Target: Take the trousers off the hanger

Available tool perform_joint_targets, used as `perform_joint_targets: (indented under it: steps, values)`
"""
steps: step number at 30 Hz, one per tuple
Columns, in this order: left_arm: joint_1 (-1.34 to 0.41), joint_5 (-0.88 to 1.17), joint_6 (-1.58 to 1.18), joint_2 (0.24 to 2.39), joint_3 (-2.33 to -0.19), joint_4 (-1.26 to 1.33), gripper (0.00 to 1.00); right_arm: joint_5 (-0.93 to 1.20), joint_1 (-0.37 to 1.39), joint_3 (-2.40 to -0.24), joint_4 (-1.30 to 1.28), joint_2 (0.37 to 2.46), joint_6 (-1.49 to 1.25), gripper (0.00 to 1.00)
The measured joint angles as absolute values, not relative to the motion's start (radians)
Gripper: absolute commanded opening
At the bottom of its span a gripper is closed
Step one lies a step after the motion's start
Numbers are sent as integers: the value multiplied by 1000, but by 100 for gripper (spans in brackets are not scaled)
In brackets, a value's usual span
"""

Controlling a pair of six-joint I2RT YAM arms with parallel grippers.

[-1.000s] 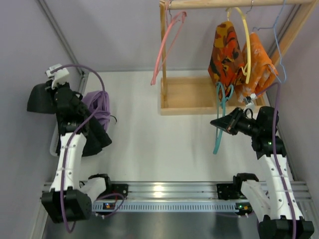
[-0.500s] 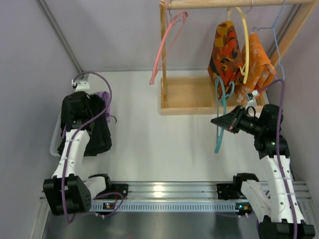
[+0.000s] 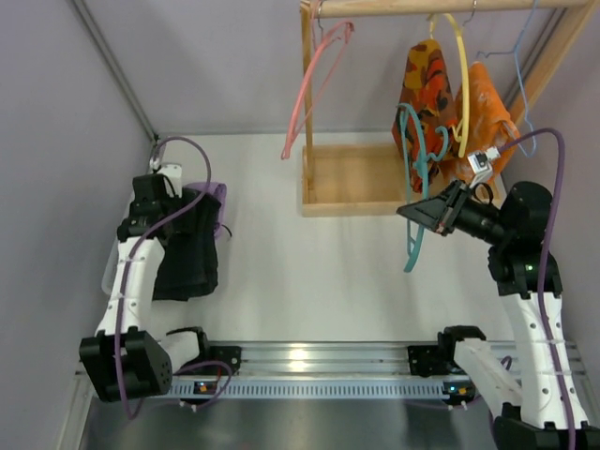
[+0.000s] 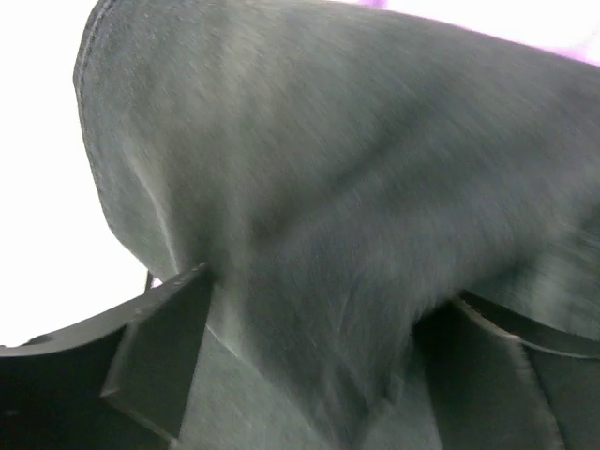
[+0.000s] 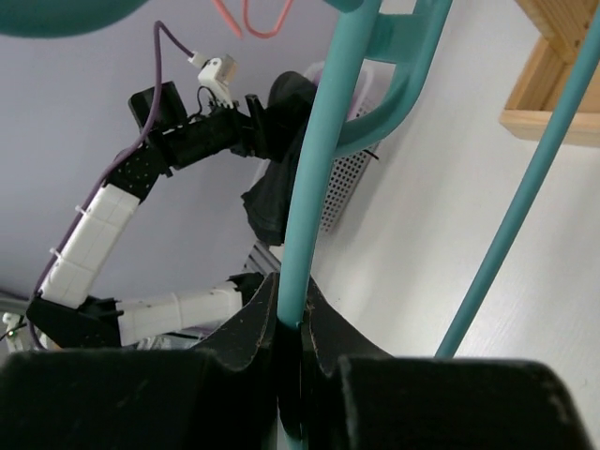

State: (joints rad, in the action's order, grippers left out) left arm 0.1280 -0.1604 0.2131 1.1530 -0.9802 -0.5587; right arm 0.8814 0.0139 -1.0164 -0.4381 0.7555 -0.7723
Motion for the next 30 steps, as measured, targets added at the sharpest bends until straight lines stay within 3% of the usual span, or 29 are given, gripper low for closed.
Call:
perform_joint_targets:
  steps: [3, 12, 30]
  values:
    - [124, -63, 201, 1079, -1017, -631, 98, 877, 54, -1060, -423, 791, -797, 0]
    - [121, 64, 196, 850, -1090, -678, 98, 773, 176, -1238, -388, 980, -867, 0]
    - [121, 176, 95, 812, -1200, -726, 98, 548, 268, -1849, -435, 1463, -830, 0]
